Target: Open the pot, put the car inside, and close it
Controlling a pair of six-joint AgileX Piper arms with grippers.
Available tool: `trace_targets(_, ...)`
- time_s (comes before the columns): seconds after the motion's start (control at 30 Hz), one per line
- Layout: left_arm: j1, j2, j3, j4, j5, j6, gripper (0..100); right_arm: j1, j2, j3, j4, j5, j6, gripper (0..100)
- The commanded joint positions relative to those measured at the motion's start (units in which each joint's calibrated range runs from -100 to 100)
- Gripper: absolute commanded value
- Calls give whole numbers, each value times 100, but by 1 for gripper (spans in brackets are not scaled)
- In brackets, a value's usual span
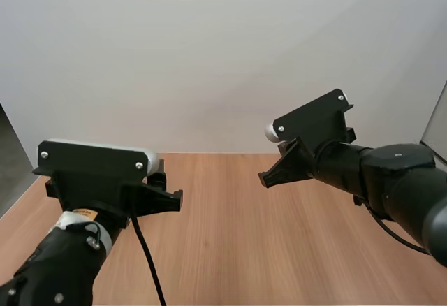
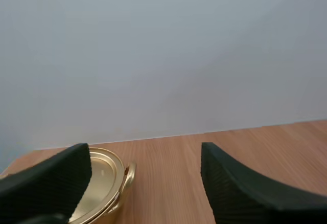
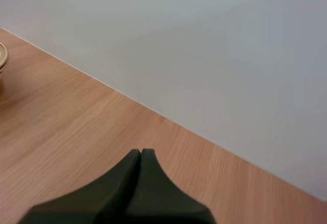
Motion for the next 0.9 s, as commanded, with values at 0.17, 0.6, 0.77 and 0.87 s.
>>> trace_targets(0.17, -321, -881, 1087, 717, -752, -630, 100, -120, -686, 439, 2114, -1875, -212, 0)
trace_targets(0.6, -38, -881, 1087, 1076, 618, -1677, 100, -184, -686, 943, 1904, -2929, -212, 0)
trace_targets(0.77, 45, -881, 1087, 1430, 772, -2173, 100, -184, -686, 1058, 1940, -2929, -212, 0)
trace_targets(0.87, 77, -881, 1087, 1465, 792, -2241, 100, -184, -686, 1049, 1940, -2929, -212, 0)
